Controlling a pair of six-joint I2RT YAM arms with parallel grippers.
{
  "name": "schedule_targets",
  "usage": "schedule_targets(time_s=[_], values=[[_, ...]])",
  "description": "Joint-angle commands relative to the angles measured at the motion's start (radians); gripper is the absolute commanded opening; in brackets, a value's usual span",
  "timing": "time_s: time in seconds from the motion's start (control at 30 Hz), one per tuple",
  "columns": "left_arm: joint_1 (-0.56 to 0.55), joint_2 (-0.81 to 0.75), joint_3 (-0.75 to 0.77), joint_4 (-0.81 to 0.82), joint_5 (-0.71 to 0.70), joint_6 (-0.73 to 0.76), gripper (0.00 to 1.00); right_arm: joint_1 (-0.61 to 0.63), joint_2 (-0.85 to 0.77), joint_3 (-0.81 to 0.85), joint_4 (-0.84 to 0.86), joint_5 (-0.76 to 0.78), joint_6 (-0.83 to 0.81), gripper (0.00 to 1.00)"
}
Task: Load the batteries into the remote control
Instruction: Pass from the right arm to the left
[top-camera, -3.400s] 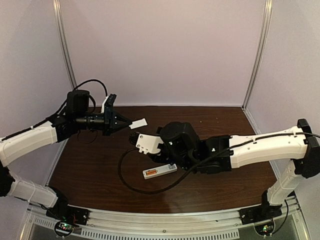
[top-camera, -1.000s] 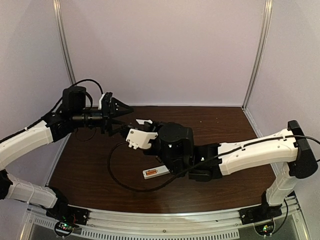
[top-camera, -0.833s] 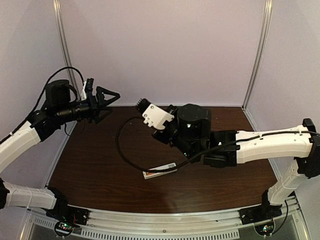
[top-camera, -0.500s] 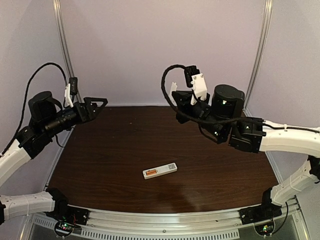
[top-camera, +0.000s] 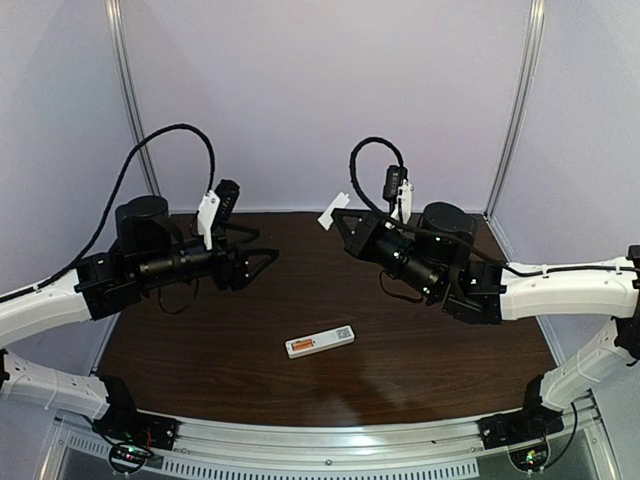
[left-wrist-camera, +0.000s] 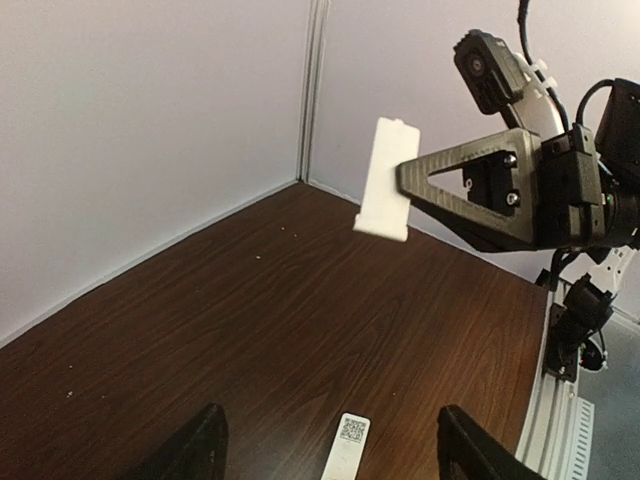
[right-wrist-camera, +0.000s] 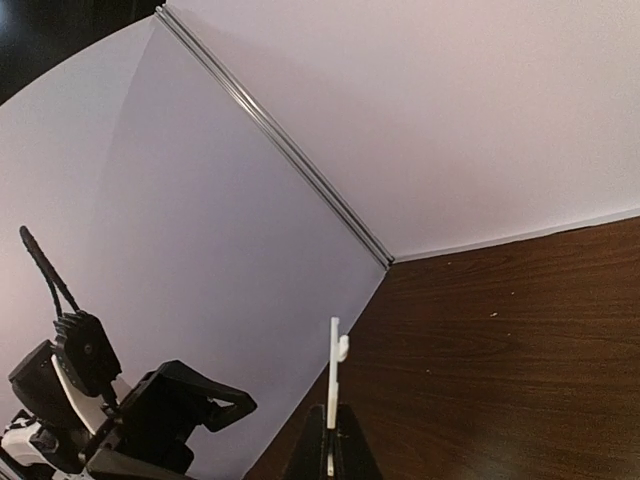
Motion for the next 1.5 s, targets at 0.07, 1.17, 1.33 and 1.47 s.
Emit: schedule_targets(time_s=[0.07, 1.17, 1.33, 1.47], values=[[-0.081, 0.106, 0.081, 0.028, -0.118, 0.155, 0.73, 0.002, 0.032, -0.072, 0.150, -0.051, 0.158, 0.00], [-0.162, 0.423, 0.326, -0.065, -0.167, 0.267, 0.46, 0.041, 0.055, -0.175, 0.237, -0.088, 0.239, 0.00], [-0.161, 0.431, 0.335, -0.075, -0.180, 0.270, 0.38, 0.043, 0.049, -0.172, 0.214, -0.082, 0.242, 0.00], [-0.162, 0.425, 0.334, -0.075, -0.193, 0.279, 0.33, 0.042, 0.045, -0.169, 0.186, -0.062, 0.252, 0.00]])
